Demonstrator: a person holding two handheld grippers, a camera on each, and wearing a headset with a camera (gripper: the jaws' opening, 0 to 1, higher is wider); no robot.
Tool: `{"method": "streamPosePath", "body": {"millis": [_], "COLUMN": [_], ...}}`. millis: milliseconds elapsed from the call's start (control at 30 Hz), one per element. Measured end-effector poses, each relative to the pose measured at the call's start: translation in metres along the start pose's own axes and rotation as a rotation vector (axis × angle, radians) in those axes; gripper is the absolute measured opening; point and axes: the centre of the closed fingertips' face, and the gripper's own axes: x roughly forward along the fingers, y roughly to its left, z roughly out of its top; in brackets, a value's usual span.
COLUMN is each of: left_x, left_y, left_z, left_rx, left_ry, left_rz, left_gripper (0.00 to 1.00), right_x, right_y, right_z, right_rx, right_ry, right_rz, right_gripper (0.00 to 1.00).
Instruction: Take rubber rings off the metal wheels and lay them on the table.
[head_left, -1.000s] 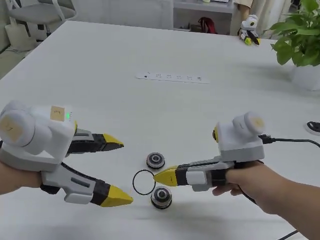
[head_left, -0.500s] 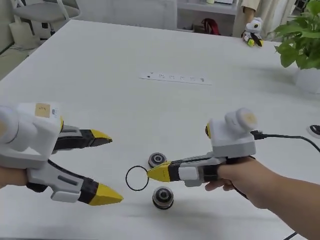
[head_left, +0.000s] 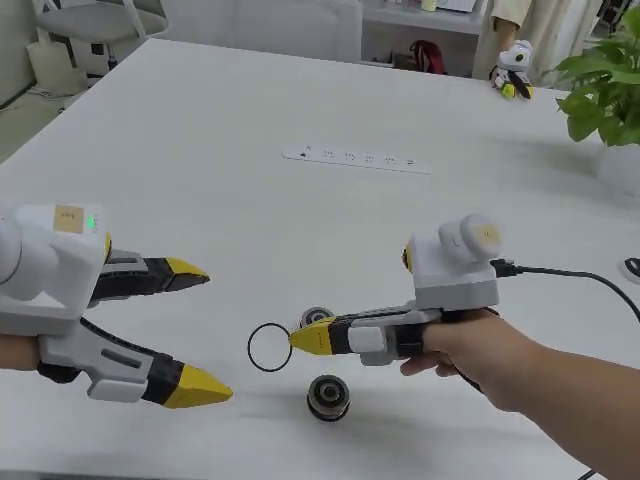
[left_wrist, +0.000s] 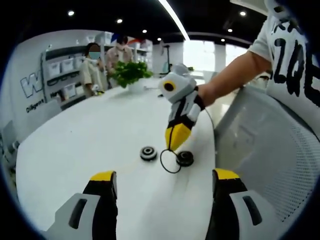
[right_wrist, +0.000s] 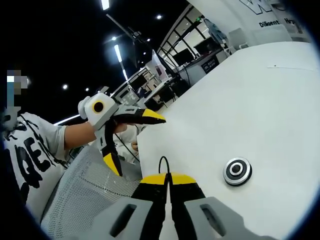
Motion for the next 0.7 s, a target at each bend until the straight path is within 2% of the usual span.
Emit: {"method": "streamPosePath", "body": {"millis": [300, 700], "left_x": [-0.003, -0.008], "left_y": [0.002, 0.006], "left_z": [-0.001, -0.005], "left_rx": [-0.003, -0.011], "left_ry": [-0.002, 0.001], "left_rz": [0.013, 0.028], "left_gripper": [0.80, 0.80], "right_x": [0.008, 0.021], "right_y": [-0.003, -0.016], "right_z": [0.001, -0.002], "right_rx": [-0.010, 0.000], "right_ry": [0.007, 0.014], "right_rz": [-0.012, -0.055], "right_gripper": [0.00, 0.00]}}
